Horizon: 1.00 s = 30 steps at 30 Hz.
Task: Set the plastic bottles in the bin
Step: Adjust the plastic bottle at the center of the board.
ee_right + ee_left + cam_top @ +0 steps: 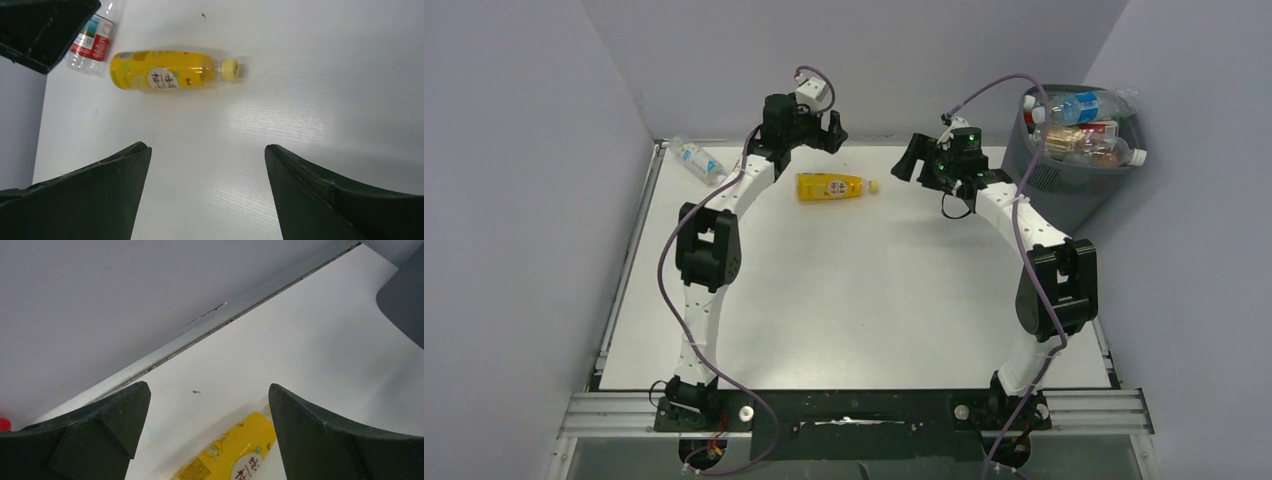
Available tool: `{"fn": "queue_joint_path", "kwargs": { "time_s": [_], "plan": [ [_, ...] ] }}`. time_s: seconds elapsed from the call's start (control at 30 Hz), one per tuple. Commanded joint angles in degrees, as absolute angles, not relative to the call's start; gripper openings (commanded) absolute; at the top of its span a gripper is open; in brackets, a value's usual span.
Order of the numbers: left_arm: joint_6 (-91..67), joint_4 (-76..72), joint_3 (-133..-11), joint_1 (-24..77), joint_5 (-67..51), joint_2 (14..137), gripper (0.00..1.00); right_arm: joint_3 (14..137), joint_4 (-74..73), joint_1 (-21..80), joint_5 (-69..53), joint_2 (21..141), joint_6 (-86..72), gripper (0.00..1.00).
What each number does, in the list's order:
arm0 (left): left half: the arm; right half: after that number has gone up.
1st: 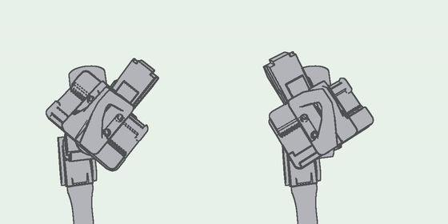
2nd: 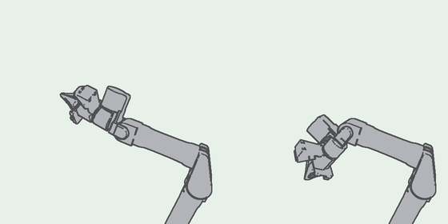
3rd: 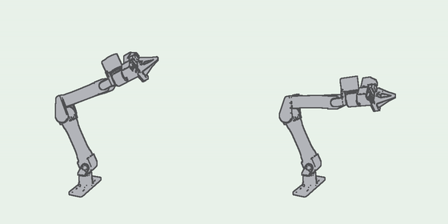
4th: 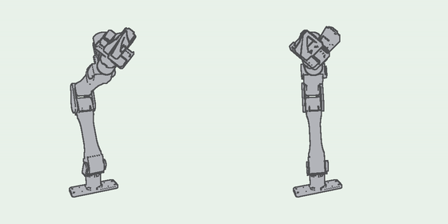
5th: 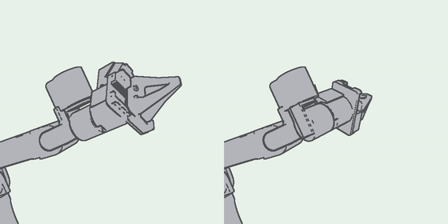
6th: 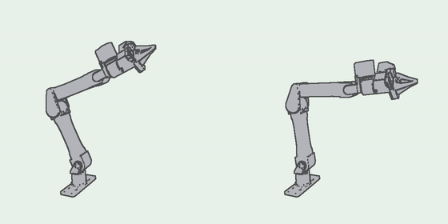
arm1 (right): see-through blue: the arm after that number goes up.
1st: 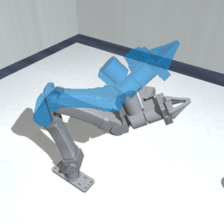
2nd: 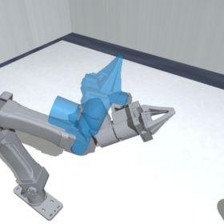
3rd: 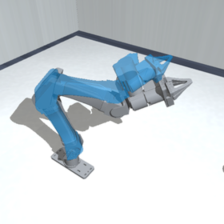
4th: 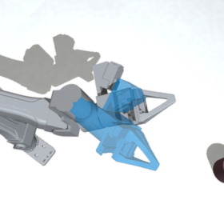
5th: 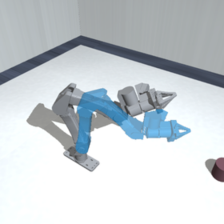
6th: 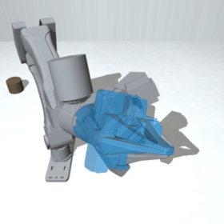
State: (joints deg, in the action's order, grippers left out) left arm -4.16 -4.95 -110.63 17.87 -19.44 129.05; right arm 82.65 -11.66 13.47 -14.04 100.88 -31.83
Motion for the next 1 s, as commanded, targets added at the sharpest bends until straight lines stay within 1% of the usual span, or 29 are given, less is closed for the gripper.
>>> {"fn": "queue_joint_path", "kwargs": {
  "time_s": [0.0,0.07,0.17,0.23,0.33,0.4,0.57,0.7,0.83,0.97],
  "plan": [
    [5.31,10.53,-128.84,17.81,-26.11,142.18,0.91,81.84,-10.38,12.11,-16.25,102.36,-30.72,0.87],
    [6.05,13.02,-134.25,17.76,-28.37,145.44,0.91,81.4,-9.62,11.48,-17.44,103.11,-30.79,0.87],
    [6.11,10.14,-132.57,17.8,-29.59,146.19,0.91,80.6,-8.72,10.96,-18.45,104.05,-30.72,0.87],
    [5.15,6.8,-131.19,17.4,-29.78,146.95,0.93,80.15,-8.4,10.69,-18.93,104.44,-30.6,0.87],
    [3.83,9.83,-137.54,16.67,-31.05,151.21,0.93,79.06,-7.47,10.39,-19.83,104.54,-30.65,0.87],
    [3.87,11.45,-138.73,16.73,-30.77,151.85,0.93,78.47,-6.83,10.24,-20.28,104.64,-30.8,0.87],
    [2.96,4.28,-125.64,16.99,-28.75,145.27,0.93,78.77,-5.39,11.22,-21.51,106.57,-31.84,0.86],
    [2.81,4.66,-119.22,17.04,-27.96,141.19,0.93,78.77,-4.1,12.86,-22.16,108.04,-32.91,0.86],
    [2.08,1.42,-108.7,17.57,-25.95,135.14,0.93,79.43,-2.93,14.24,-23.39,109.66,-34.35,0.86],
    [1.24,-0.25,-102.02,17.54,-23.95,130.06,0.93,80.44,-2.76,15.69,-24.0,110.66,-35.03,0.86]
  ]
}}
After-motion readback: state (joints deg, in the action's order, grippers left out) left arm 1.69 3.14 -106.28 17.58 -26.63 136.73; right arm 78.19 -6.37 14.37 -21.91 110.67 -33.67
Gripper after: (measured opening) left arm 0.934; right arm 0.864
